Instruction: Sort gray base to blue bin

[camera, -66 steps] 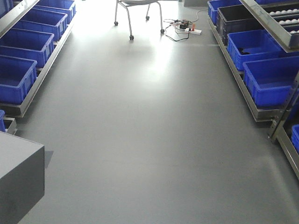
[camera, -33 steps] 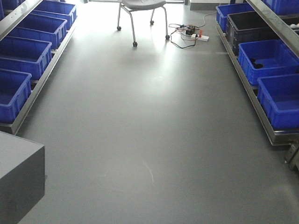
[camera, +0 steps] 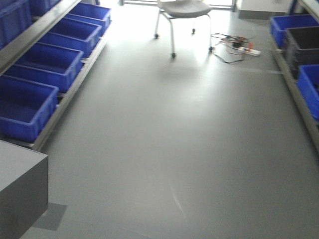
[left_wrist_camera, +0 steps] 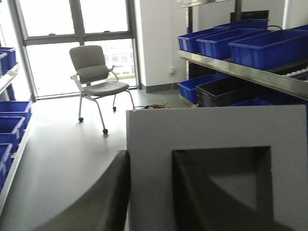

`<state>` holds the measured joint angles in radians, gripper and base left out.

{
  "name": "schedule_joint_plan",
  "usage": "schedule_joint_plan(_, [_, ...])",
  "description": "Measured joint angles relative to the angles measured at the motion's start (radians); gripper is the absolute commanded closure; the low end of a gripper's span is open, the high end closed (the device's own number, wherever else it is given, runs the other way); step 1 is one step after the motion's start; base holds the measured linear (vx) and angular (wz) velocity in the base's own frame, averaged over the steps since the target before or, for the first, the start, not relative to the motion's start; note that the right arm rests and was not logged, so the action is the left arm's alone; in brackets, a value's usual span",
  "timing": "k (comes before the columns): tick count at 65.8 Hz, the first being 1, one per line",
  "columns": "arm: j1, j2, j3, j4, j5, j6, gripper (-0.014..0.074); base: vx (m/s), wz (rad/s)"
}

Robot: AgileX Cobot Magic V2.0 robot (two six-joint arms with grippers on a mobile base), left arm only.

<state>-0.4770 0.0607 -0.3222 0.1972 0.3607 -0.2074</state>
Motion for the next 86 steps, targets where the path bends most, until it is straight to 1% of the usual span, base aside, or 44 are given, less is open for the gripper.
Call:
schedule_joint_plan(33, [0.0,0.0,0.0,0.0,0.0,0.0,0.0602,0.3,0.76])
schedule_joint_plan(86, [0.0,0.0,0.0,0.0,0.0,0.0,0.0602,0.2,0.75])
